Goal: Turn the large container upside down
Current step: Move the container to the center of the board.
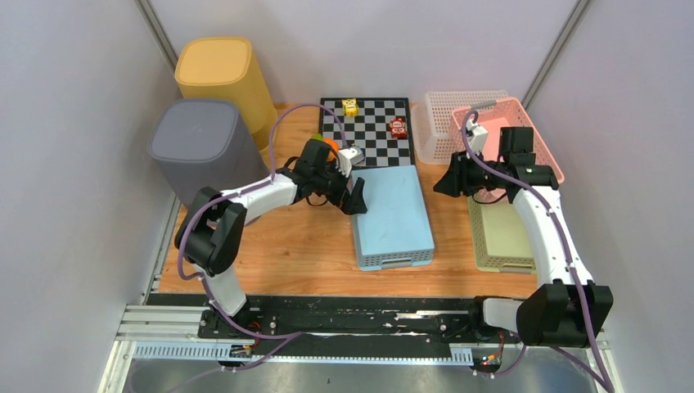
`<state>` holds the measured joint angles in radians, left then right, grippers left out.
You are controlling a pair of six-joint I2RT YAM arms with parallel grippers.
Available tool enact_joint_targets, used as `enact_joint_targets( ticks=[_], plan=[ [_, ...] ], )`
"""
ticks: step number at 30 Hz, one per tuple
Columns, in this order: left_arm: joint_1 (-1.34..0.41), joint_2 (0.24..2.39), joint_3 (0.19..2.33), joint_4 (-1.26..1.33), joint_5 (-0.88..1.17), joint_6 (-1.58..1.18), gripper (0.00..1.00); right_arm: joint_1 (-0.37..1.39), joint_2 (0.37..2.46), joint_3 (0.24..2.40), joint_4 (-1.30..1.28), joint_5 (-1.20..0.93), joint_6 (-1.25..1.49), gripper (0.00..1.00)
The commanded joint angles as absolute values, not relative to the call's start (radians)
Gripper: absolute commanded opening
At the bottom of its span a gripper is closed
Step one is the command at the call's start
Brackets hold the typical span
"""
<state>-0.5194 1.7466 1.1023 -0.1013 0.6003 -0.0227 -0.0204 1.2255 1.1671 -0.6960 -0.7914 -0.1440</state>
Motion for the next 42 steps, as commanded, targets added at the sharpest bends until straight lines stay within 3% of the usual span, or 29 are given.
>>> enact_joint_targets(
  ticks=[1,10,34,38,42],
  plan=[
    [-0.563,1.775,1.141,-0.118,0.533,-0.016,1.00,-0.028,1.205,1.137,-0.666,-0.778,-0.145,0.39],
    [-0.640,1.820,1.157,-0.109,0.500,-0.056,1.00,-0.028,1.149,1.150,-0.661,-0.708,-0.148,0.41],
    [-0.838,1.995,1.373,-0.171,0.184,-0.305,0.97,-0.031,1.049,1.127,-0.647,-0.603,-0.180,0.46],
    [-0.841,1.967,1.351,-0.189,0.118,-0.353,0.91,-0.031,1.041,1.119,-0.652,-0.694,-0.239,0.47],
    [-0.840,1.911,1.346,-0.187,0.135,-0.347,1.00,-0.023,1.019,1.083,-0.707,-0.851,-0.400,0.51]
  ],
)
